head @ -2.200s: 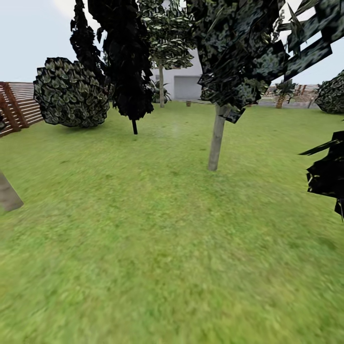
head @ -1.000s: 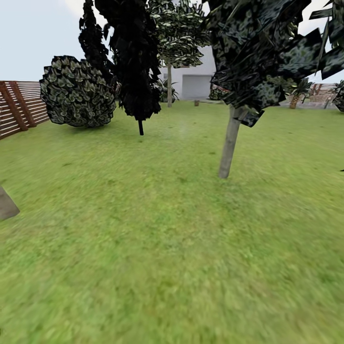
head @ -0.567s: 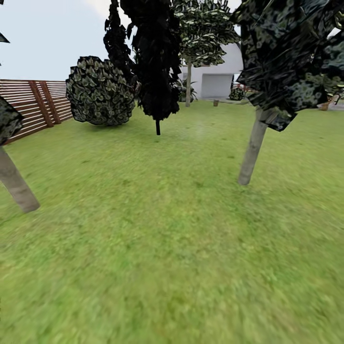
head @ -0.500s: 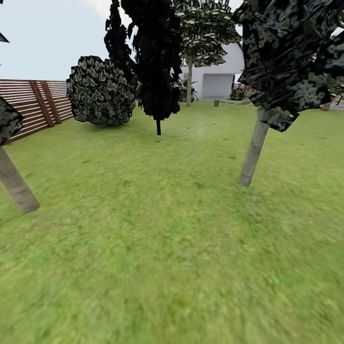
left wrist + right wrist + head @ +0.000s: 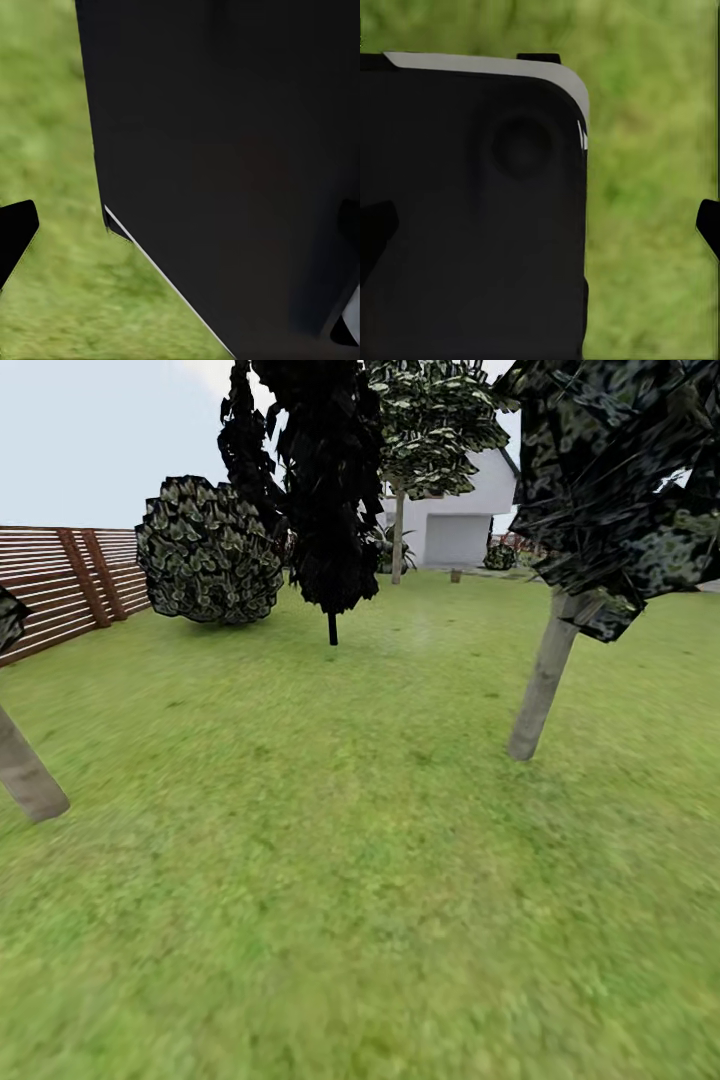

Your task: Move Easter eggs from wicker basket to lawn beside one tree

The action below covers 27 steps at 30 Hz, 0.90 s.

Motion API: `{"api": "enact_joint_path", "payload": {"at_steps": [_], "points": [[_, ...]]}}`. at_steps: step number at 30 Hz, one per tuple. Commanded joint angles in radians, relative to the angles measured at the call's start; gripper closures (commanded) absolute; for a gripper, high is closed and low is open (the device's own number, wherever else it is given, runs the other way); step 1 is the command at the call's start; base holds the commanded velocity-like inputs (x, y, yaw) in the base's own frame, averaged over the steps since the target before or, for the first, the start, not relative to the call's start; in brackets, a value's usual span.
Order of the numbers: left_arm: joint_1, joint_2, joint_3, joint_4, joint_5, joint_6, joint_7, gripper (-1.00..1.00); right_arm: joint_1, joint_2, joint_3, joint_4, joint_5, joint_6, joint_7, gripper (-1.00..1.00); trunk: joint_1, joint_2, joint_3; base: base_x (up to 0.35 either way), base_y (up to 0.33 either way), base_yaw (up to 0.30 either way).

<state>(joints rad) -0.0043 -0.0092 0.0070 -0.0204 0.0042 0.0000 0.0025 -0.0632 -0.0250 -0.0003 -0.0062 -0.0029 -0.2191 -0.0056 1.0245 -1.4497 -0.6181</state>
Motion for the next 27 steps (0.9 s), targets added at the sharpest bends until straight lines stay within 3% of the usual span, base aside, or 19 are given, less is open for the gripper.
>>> {"api": "enact_joint_path", "payload": {"at_steps": [1,27], "points": [[0.0,0.0,0.001,0.0,0.0,0.0,0.0,-1.0,-0.001,0.0,0.0,0.001,0.0,-0.003,-0.001,-1.0,0.001,0.0,-0.001,0.34,0.0,0.0],[0.0,0.0,0.001,0.0,0.0,0.0,0.001,-1.0,0.0,0.0,0.002,0.0,0.001,-0.003,-0.001,-1.0,0.001,0.0,-0.001,0.34,0.0,0.0]]}}
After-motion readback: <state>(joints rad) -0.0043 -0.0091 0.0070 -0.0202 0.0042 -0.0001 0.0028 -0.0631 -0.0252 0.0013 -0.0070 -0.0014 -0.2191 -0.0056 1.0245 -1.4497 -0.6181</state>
